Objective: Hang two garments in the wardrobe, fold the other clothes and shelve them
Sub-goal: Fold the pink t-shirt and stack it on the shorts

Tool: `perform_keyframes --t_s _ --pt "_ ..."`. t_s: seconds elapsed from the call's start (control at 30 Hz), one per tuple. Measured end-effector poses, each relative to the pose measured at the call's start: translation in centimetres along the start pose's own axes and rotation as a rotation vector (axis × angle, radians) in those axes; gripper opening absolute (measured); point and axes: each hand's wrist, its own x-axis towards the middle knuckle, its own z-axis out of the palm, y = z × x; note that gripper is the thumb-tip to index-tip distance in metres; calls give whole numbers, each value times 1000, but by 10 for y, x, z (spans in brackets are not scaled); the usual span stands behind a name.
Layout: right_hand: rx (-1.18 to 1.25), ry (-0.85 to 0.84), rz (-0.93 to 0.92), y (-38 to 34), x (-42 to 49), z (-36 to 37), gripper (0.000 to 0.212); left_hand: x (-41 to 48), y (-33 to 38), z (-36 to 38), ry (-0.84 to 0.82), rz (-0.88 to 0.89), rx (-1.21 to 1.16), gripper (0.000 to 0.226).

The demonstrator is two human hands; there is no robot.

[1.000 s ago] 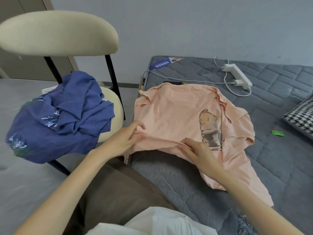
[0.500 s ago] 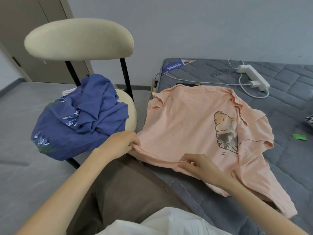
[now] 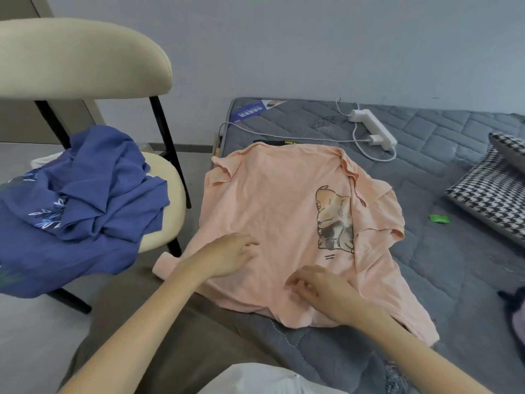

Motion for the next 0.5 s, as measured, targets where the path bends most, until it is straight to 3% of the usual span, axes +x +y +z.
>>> perform_keyframes --t_s 0.13,0.33,0.5 --pt "-246 143 65 26 -19 -7 29 32 43 40 152 82 84 45" --pt "-307 325 282 62 -60 -8 22 62 79 99 116 83 197 53" --pt "-279 269 540 74 -74 5 55 62 62 139 141 40 227 57"
